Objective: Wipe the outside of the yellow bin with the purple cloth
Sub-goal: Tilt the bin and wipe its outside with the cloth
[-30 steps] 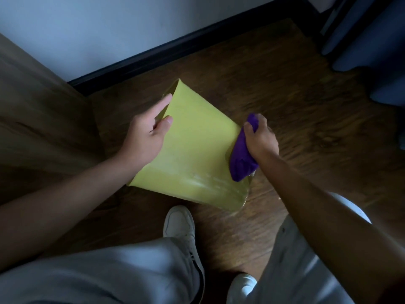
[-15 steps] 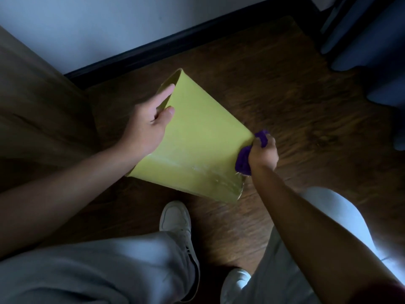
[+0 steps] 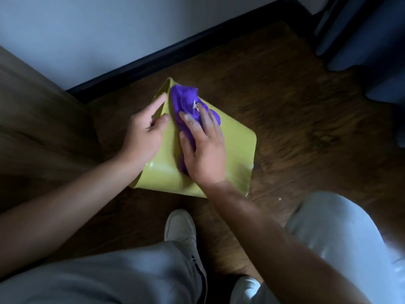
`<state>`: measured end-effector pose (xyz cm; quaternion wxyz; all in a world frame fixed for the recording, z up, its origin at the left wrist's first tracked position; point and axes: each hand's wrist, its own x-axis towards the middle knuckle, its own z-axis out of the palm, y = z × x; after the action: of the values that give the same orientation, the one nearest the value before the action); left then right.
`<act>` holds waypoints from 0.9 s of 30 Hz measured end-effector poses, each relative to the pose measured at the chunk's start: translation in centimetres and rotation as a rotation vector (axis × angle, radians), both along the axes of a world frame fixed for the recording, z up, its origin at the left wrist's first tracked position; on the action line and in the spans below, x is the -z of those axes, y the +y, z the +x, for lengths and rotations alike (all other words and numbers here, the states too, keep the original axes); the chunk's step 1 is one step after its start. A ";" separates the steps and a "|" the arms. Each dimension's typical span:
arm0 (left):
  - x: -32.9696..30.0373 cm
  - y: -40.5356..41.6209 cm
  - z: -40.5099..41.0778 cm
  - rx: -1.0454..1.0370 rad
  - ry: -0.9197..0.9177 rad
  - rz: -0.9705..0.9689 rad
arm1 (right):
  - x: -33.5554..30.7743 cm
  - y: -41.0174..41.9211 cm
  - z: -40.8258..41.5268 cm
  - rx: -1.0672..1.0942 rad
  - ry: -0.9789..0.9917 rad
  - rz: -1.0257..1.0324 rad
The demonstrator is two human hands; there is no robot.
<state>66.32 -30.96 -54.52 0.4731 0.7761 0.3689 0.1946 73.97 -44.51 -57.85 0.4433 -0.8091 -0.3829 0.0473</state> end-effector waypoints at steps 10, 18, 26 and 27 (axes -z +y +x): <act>0.7 0.0 -0.9 -0.042 0.003 -0.011 | 5.4 -3.0 3.8 0.254 0.118 -0.281; 0.7 -0.4 -0.6 -0.060 -0.021 -0.043 | 7.9 -6.8 6.9 0.523 0.526 -0.392; 0.4 0.8 -0.4 -0.018 0.002 -0.050 | 9.1 -9.0 6.3 0.565 0.570 -0.511; 0.3 1.1 -0.3 0.000 0.005 -0.059 | 9.2 -9.3 6.1 0.564 0.543 -0.538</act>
<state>66.04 -29.84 -54.80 0.4947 0.7623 0.3756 0.1817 80.10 -53.82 -67.05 0.2979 -0.9258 0.0071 0.2325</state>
